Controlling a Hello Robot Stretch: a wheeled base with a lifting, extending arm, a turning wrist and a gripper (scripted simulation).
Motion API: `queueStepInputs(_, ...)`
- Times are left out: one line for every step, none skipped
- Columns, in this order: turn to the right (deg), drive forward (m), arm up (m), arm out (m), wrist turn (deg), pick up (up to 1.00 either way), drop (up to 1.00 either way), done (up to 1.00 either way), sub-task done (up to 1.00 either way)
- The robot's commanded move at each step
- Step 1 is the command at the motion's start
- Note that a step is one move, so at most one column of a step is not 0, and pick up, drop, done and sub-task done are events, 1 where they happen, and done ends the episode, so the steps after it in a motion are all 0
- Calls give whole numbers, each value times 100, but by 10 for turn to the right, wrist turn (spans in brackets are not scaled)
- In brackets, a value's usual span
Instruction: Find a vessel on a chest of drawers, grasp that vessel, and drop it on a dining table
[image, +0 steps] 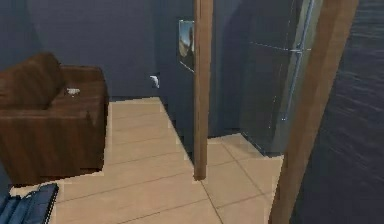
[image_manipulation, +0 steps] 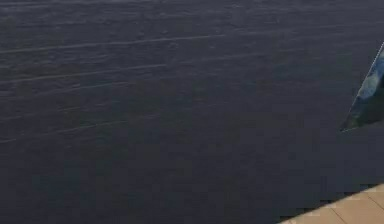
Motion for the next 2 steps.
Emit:
queueStepInputs(0, 55, 0, 0, 0, 0, 0, 0, 0)
queueStepInputs(0, 45, 0, 0, 0, 0, 0, 0, 0)
